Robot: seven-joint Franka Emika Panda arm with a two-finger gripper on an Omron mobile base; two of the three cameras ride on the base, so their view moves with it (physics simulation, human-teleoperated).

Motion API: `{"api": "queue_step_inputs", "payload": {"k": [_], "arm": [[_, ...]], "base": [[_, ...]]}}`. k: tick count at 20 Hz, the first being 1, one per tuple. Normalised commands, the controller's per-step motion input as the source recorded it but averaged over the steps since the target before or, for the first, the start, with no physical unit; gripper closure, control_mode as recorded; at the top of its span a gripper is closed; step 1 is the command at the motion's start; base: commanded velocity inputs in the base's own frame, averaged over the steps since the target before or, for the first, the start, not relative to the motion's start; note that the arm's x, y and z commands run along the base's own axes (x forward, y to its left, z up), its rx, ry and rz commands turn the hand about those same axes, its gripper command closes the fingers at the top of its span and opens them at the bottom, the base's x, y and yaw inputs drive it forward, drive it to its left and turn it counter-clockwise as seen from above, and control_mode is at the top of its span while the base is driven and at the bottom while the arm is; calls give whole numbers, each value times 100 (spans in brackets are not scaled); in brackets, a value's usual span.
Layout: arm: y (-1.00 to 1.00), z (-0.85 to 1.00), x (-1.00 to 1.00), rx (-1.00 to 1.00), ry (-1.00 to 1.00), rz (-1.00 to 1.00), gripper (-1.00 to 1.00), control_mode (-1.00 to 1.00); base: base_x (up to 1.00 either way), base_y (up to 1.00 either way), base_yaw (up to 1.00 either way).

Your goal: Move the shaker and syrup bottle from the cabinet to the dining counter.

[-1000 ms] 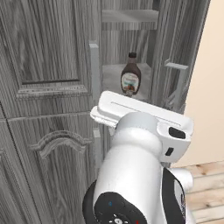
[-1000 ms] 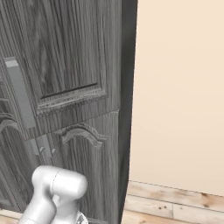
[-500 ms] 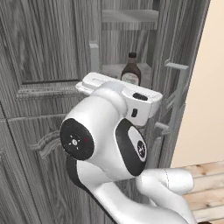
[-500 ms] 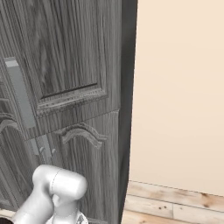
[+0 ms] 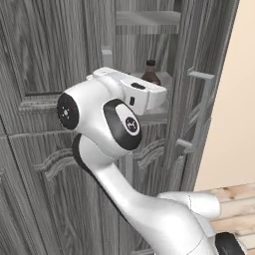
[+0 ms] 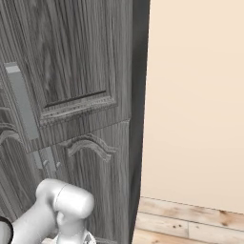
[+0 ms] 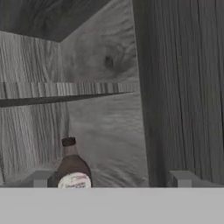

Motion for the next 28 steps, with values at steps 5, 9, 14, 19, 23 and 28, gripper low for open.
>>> {"api": "queue_step_inputs", "payload": {"k": [5, 9, 14, 19, 23, 28], "arm": [[-37, 0, 43, 0, 0, -17, -100, -100], [-58, 0, 9, 0, 0, -17, -100, -100], [-90, 0, -41, 0, -5, -19, -100, -100], [-100, 1, -77, 0, -9, -22, -100, -100], [-100, 4, -42, 0, -5, -13, -100, -100], [-100, 2, -9, 0, 0, -4, -100, -100]], "base": [[0, 0, 0], [0, 0, 0], [0, 0, 0], [0, 0, 0], [0, 0, 0], [0, 0, 0]]}}
